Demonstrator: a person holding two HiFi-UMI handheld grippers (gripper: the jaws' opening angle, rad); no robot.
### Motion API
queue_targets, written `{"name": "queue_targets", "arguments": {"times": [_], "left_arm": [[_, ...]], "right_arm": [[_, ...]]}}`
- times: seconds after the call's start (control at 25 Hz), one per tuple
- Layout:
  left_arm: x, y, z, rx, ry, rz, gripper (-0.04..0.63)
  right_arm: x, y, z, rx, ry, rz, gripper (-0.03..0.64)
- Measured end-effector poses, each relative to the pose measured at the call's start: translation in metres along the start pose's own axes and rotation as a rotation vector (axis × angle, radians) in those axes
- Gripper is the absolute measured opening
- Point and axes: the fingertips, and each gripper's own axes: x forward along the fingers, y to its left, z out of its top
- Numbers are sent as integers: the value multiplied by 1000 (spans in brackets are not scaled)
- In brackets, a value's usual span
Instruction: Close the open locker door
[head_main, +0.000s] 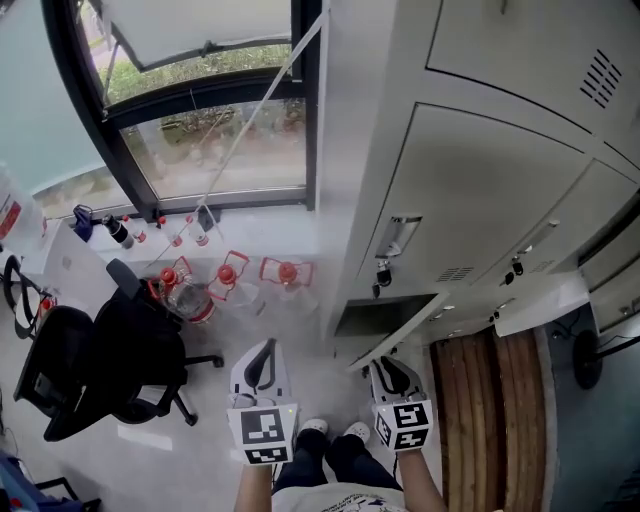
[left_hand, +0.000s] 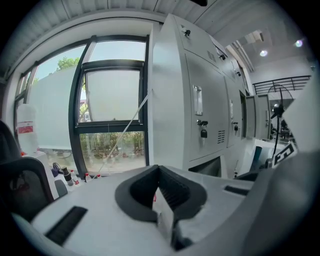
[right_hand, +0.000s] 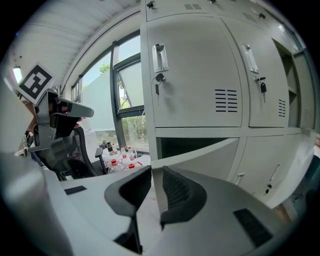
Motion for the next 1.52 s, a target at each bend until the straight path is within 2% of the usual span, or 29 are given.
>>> {"name": "queue_targets", "arguments": {"times": [0.8, 1.04, 1.52], "left_arm": [[-6, 19, 7, -2, -22, 60, -2], [-8, 26, 3, -9, -14, 81, -2], [-7, 33, 0, -21, -4, 104, -3]], "right_arm": [[56, 8, 27, 13, -58, 37, 81], [71, 1, 31, 45, -74, 38, 58], [98, -3, 46, -6, -76, 44, 58]]}}
